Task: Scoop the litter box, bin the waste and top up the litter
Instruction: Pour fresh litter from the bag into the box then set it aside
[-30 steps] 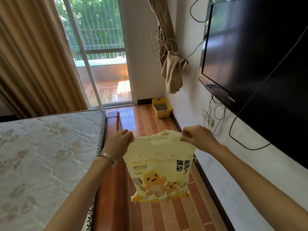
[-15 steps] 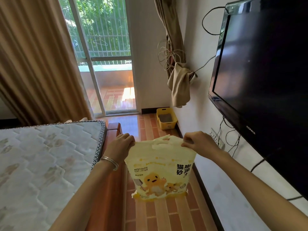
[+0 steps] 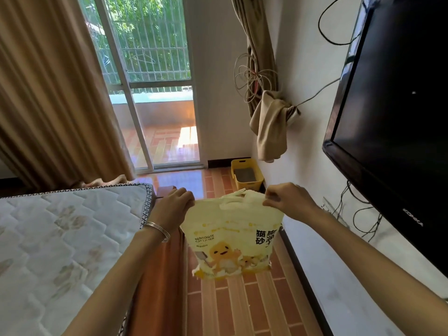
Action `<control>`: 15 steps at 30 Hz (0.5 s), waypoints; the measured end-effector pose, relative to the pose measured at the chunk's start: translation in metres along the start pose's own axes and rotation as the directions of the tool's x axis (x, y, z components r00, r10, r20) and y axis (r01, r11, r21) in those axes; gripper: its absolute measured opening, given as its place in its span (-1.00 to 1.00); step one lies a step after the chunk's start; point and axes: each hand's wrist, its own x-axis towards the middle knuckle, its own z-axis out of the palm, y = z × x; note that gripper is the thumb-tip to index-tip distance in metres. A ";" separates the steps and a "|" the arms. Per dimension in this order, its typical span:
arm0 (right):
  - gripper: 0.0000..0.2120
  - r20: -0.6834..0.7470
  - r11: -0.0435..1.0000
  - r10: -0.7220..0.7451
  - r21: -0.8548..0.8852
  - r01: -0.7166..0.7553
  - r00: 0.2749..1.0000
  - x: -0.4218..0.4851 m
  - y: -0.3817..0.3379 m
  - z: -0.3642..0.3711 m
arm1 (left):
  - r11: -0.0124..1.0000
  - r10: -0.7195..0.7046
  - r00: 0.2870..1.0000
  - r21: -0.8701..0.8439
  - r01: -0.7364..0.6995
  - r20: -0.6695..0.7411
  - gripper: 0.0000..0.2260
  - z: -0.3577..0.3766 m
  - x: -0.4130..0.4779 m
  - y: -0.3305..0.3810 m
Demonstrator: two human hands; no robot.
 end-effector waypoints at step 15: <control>-0.80 0.007 0.999 0.043 0.011 -0.043 0.999 0.169 0.003 0.030 | 0.998 0.024 0.997 -0.054 -0.020 0.077 -0.95 0.043 0.122 -0.138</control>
